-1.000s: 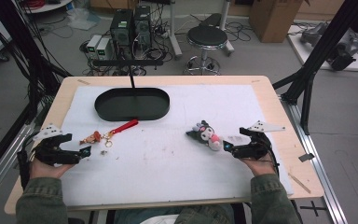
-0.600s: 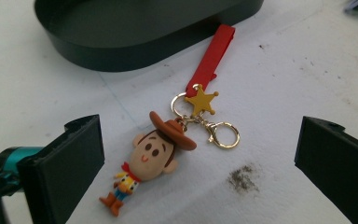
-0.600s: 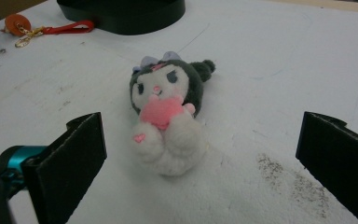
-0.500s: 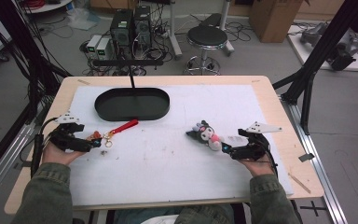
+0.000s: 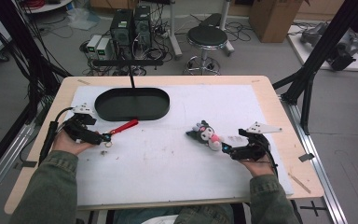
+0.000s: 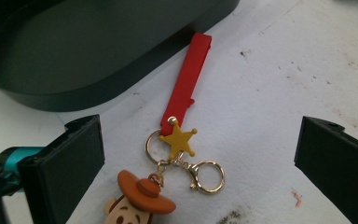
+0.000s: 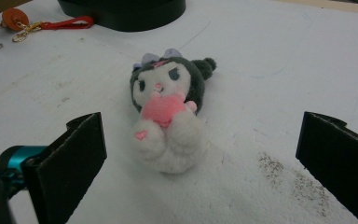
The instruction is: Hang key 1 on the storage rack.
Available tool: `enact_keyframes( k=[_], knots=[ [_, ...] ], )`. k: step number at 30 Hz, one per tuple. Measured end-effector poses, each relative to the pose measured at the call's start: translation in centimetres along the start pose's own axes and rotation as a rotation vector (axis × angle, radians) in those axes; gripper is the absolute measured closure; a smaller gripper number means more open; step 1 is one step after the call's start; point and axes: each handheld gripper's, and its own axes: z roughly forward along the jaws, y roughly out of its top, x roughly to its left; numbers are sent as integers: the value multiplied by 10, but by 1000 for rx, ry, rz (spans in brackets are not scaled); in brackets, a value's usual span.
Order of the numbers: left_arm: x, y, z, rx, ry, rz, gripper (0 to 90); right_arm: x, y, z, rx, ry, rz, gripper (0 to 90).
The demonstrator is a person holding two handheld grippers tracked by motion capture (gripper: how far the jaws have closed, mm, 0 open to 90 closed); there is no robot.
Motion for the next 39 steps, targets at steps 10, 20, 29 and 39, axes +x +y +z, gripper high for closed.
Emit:
enact_keyframes(
  k=[10,20,29,39],
  knots=[
    [-2,9,23,54,-61,24,30,1,0,0,14,-11,-4,5],
    [8,7,36,66,-112,12,80,-1,0,1,16,-15,-2,5],
    [1,20,56,140,-107,71,92,-1,0,2,21,-14,-7,5],
    [6,31,77,195,-146,55,233,-2,-1,0,17,-13,-6,5]
  ],
)
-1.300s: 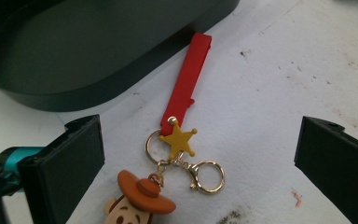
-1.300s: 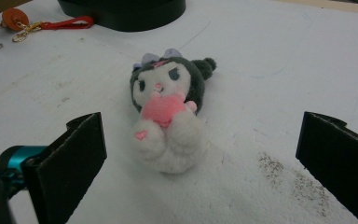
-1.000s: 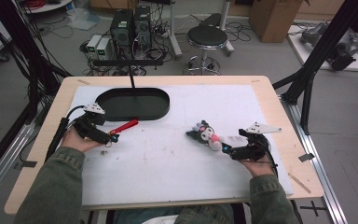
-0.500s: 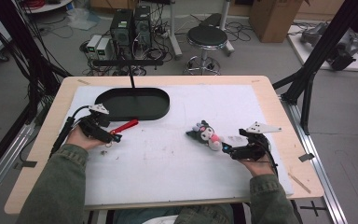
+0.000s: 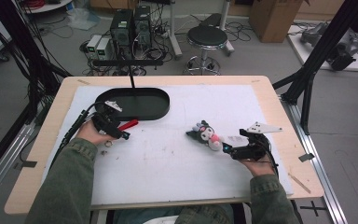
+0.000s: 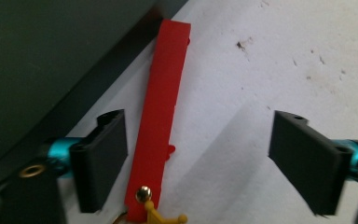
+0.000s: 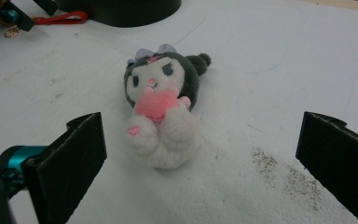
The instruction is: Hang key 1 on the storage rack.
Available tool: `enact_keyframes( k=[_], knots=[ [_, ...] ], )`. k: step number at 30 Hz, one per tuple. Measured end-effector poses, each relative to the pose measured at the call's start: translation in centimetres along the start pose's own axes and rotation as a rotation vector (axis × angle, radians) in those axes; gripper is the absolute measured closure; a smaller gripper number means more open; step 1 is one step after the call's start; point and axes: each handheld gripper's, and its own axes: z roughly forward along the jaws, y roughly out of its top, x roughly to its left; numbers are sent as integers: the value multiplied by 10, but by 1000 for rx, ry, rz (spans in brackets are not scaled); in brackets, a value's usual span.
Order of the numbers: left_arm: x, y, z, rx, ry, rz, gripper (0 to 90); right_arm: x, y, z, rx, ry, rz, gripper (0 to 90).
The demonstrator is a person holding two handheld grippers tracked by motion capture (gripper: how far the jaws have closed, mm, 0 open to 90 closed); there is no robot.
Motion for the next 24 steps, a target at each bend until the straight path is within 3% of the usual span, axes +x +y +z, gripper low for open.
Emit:
enact_keyframes(
  k=[4,8,15,18,21,24],
  knots=[
    [-1,2,3,17,18,3,307,1,0,0,0,-1,-7,5],
    [-3,6,4,45,62,25,399,0,0,1,5,-1,-3,6],
    [-8,9,5,65,124,36,475,1,0,1,10,1,-3,6],
    [-9,9,5,62,138,21,515,0,-1,2,10,2,4,5],
    [-10,10,5,52,145,20,723,0,-1,1,4,10,8,5],
    [-12,11,5,57,145,46,746,0,0,2,4,8,8,5]
  ],
)
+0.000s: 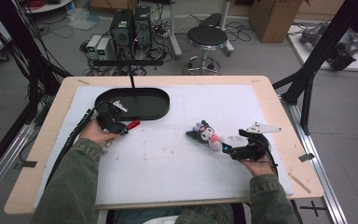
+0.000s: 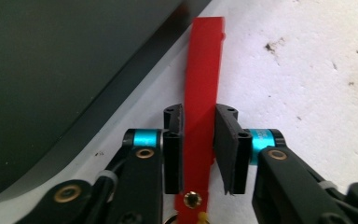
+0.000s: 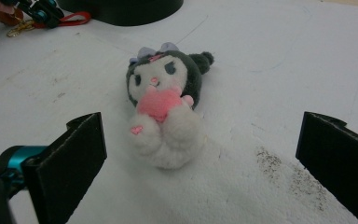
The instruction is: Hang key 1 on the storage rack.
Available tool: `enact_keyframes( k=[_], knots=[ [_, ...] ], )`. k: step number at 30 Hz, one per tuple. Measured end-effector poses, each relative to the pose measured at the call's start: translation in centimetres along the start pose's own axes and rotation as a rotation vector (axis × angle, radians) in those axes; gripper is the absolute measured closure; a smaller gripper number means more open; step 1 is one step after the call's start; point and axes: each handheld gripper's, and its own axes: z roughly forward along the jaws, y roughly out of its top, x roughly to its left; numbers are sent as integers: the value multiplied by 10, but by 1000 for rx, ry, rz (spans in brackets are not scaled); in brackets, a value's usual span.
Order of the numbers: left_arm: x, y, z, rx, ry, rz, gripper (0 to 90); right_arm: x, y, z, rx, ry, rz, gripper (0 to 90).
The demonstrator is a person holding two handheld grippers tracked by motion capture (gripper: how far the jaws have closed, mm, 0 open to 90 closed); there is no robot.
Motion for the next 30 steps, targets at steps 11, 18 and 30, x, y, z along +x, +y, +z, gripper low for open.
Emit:
enact_keyframes(
  k=[11,18,30],
  knots=[
    [4,-1,-10,17,-46,-24,750,-2,1,-2,-12,5,6,5],
    [8,1,-47,-44,-1,-44,749,-1,2,-2,-22,16,15,5],
    [12,19,-125,-178,48,-57,748,-4,2,-3,-32,22,21,5]
  ],
)
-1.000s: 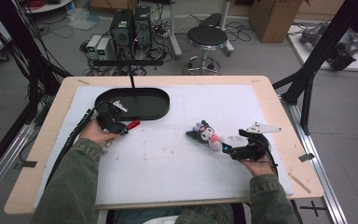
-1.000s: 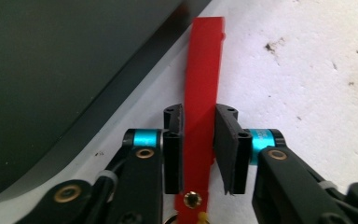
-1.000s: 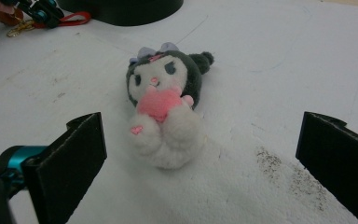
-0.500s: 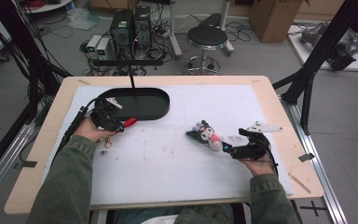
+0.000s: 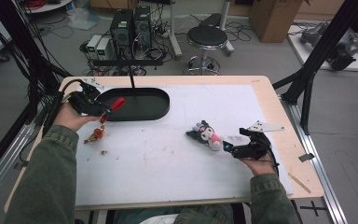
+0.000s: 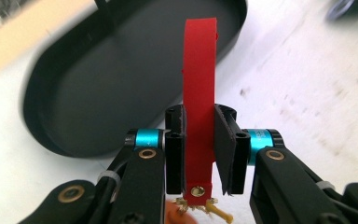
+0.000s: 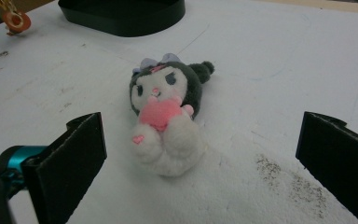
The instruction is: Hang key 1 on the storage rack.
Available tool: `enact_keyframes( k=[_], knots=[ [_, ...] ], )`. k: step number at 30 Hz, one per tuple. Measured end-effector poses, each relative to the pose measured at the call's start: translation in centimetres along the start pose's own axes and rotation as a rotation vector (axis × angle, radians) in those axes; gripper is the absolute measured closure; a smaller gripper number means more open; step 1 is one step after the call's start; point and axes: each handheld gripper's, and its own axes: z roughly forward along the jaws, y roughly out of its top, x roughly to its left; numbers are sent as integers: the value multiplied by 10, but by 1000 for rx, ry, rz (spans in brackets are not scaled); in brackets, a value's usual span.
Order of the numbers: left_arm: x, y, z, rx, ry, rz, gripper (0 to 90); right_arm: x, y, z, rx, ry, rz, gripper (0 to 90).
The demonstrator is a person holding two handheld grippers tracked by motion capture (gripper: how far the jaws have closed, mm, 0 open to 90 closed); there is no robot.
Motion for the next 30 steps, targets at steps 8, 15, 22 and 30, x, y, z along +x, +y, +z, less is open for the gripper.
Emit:
enact_keyframes(
  k=[8,15,22,30],
  knots=[
    [7,27,-17,-51,31,-1,749,1,-1,1,21,0,-9,5],
    [10,50,-17,-77,23,-5,748,0,-1,1,18,-3,-11,5],
    [18,66,-23,-120,34,-9,749,1,-2,3,33,-4,-22,5],
    [33,75,-28,-168,40,-56,749,1,-3,2,33,-11,-17,5]
  ],
)
